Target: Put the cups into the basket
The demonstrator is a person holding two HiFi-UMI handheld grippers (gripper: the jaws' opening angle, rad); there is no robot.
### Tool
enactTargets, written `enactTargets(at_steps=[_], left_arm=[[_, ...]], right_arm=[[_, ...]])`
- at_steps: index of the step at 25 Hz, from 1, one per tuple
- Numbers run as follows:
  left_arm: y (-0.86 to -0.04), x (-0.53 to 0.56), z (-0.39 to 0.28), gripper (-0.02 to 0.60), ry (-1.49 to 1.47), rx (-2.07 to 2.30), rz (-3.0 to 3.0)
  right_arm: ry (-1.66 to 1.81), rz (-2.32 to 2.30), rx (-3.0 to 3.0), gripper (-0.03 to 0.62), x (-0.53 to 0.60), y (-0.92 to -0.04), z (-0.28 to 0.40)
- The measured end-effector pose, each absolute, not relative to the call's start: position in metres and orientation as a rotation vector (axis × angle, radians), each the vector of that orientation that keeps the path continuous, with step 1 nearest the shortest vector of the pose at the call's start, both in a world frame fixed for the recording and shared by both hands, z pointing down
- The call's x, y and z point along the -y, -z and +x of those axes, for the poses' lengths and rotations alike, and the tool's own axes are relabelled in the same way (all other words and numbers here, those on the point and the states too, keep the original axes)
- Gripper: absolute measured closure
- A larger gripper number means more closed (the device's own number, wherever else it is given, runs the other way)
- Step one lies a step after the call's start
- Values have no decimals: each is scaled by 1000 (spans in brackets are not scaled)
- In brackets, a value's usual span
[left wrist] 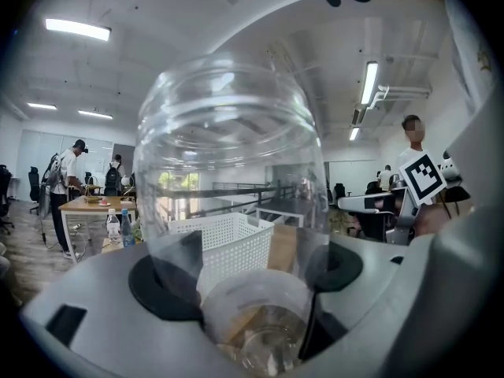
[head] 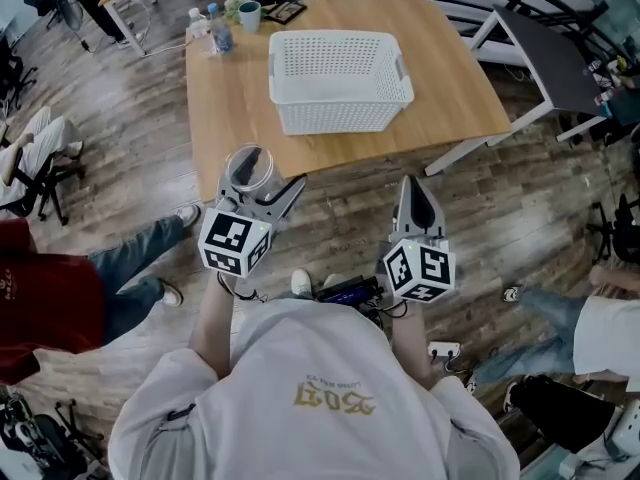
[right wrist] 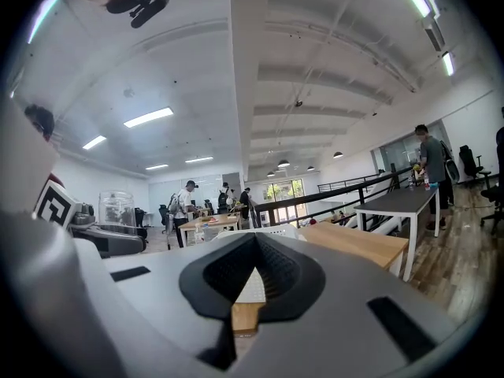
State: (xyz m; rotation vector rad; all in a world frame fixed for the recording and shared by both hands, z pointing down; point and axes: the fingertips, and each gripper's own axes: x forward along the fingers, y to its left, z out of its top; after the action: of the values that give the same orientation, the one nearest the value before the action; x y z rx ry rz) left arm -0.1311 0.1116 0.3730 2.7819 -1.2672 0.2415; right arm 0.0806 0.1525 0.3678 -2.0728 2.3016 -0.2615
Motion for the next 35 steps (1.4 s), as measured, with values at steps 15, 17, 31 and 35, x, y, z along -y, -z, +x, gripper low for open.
enactTargets(at_steps=[15, 17, 31, 35], left_arm=[[-367, -53, -117, 209, -243, 1240, 2794], [-366, -41, -112, 209, -240, 1243, 2795], [-354, 53, -85, 209, -239, 1311, 2752], [-351, 76, -80, 209, -234, 1349, 2738]], right_arm=[[225, -1996, -2347, 585, -85, -356, 71], [220, -1980, -2356, 585, -69, -355, 72], [243, -1896, -2430, 585, 34, -350, 94], [247, -1852, -2452, 585, 60, -348, 96]])
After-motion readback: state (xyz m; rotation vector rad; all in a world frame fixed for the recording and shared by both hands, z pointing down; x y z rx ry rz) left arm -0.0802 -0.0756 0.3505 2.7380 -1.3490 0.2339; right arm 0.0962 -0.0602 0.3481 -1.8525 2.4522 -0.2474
